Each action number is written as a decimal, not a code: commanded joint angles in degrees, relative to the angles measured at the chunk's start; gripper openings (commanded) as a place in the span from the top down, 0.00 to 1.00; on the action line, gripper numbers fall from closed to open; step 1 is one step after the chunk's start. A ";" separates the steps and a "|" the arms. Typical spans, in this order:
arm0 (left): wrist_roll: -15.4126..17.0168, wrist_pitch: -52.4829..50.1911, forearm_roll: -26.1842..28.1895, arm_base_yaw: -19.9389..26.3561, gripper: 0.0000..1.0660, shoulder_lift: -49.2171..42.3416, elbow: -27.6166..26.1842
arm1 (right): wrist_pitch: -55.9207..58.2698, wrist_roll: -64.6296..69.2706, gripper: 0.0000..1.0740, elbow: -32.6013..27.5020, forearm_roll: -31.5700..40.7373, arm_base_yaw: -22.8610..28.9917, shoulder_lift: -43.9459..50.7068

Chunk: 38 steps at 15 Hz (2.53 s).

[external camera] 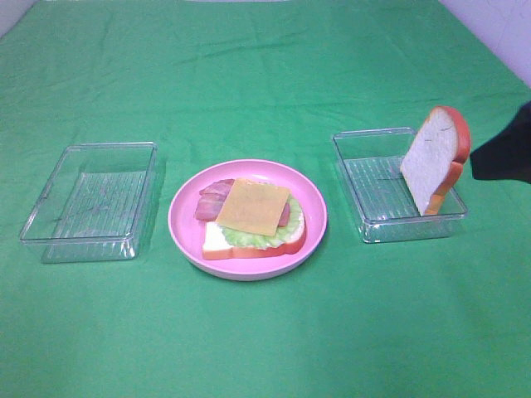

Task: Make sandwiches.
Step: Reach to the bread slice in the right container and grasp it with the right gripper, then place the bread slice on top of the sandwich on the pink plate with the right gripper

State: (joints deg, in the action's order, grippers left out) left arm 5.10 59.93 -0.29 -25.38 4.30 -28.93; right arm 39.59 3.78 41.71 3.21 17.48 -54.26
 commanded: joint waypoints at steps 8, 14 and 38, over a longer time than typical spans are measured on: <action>0.11 -0.69 -0.34 -0.17 0.31 -5.44 0.23 | 19.08 0.57 0.34 32.66 -8.02 -0.17 -35.01; 0.40 -0.63 -0.69 -0.17 0.31 -5.79 0.23 | 23.26 -8.82 0.34 45.26 3.90 -13.24 -47.15; 0.52 -0.63 -0.69 -0.17 0.31 -5.79 0.23 | 23.32 -12.61 1.00 48.59 10.26 -17.02 -55.58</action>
State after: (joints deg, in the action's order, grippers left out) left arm 5.33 59.93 -0.80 -25.38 -0.34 -28.93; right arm 62.68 -9.22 90.07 13.29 0.57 -110.98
